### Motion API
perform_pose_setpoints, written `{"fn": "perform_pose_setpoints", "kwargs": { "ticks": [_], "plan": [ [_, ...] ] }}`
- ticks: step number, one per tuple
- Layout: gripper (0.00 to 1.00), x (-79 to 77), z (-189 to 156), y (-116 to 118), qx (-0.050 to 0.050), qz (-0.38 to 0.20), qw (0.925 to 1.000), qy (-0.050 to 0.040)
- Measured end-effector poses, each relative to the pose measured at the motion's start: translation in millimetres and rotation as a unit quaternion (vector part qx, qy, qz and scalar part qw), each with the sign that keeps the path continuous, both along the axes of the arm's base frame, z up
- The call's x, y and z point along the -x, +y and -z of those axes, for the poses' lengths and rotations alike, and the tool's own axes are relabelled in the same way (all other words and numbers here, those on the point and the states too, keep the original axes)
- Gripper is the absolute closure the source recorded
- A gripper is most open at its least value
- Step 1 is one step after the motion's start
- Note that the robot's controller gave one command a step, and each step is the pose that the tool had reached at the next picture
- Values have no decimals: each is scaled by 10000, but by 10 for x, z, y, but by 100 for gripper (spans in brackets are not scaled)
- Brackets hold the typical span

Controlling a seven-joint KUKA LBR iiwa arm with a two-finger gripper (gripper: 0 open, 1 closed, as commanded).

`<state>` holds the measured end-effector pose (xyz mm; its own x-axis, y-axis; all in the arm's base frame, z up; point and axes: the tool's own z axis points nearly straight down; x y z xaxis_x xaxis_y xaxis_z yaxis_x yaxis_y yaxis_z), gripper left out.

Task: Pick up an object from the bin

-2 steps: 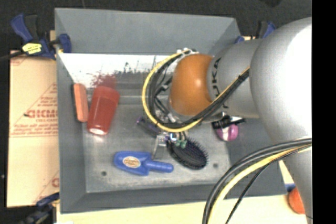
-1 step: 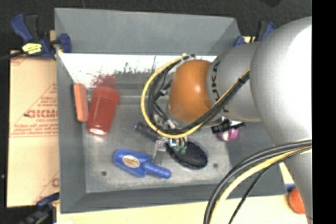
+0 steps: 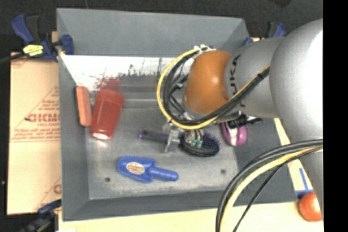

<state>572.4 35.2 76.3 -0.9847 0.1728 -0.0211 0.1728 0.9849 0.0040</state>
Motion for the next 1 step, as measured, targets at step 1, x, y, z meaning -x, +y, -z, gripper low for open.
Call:
{"fn": "perform_pose_setpoints", "kwargs": {
  "ticks": [1],
  "plan": [
    [0, -3, -4, 2, -2, 4, 10000, -5]
  ]
}}
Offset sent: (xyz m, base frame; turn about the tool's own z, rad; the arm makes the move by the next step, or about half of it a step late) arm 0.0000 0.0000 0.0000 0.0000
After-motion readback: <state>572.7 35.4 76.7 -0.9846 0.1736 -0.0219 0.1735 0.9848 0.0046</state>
